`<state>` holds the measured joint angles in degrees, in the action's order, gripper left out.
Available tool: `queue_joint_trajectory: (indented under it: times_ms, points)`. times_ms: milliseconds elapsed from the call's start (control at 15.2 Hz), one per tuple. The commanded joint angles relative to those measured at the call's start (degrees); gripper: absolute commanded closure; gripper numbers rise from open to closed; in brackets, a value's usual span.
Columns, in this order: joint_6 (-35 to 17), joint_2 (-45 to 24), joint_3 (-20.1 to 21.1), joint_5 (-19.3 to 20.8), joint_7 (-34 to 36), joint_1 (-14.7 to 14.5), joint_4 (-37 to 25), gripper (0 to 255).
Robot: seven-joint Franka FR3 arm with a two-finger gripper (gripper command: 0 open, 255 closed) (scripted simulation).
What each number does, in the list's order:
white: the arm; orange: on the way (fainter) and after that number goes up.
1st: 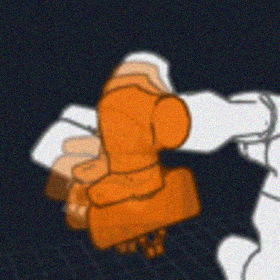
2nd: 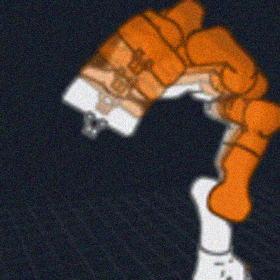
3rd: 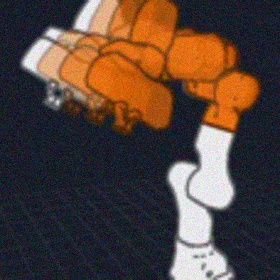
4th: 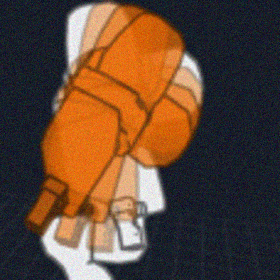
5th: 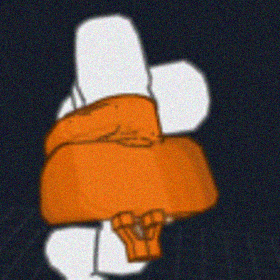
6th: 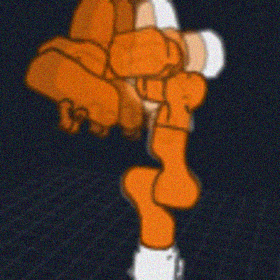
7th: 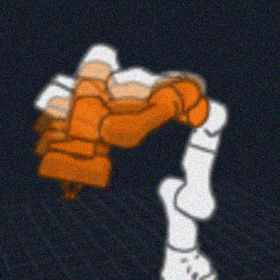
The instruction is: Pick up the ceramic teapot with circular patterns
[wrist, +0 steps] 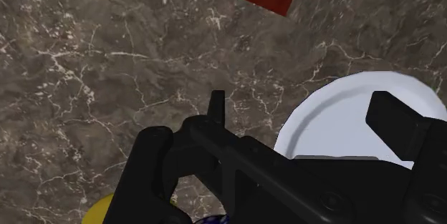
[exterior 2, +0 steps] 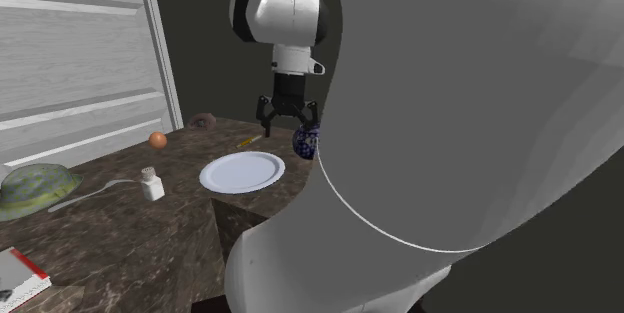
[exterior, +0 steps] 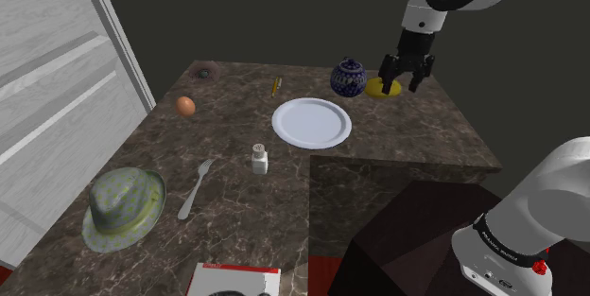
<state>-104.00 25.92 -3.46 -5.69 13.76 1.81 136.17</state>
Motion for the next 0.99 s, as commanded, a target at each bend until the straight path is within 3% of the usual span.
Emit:
queue_joint_trajectory:
  times_ms: [0, 462, 924]
  points:
    - [-3.86, -5.20, -0.22, -0.19, 0.95, 0.44, -2.07, 0]
    - [-12.06, -19.26, -1.12, -0.93, 4.62, 1.79, -10.22, 0]
    - [-17.06, -33.04, -2.57, -2.11, 7.94, 3.20, -21.20, 0]
